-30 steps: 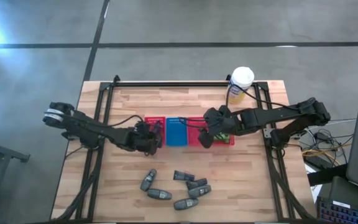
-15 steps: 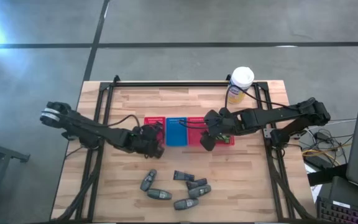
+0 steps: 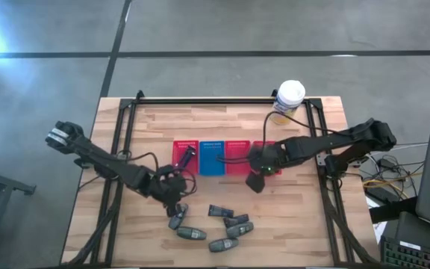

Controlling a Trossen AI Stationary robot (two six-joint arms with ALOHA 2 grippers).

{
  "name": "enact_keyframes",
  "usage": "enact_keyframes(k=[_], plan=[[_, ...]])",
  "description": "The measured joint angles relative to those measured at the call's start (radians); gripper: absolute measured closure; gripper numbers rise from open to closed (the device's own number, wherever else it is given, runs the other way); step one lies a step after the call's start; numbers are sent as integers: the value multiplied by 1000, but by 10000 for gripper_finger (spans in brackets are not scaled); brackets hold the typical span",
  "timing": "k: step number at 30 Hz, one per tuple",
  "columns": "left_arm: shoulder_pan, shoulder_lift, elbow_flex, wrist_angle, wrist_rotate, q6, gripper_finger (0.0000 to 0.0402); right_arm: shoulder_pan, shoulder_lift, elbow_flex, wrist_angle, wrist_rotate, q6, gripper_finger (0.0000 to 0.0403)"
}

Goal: Pick & Place Travel size toiletries
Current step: Put the blue shave cream into the blue bin

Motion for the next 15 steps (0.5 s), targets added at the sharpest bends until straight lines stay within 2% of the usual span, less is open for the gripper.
enact_keyframes(k=[5, 9, 15], plan=[[-4, 0, 0, 0, 0, -17, 300, 49, 12, -82, 131, -105, 17, 109], [-4, 1, 0, -2, 0, -27, 300, 114, 49, -112, 203, -118, 40, 121], [-5, 1, -2, -4, 0, -38, 300, 162, 83, -121, 203, -116, 108, 146]])
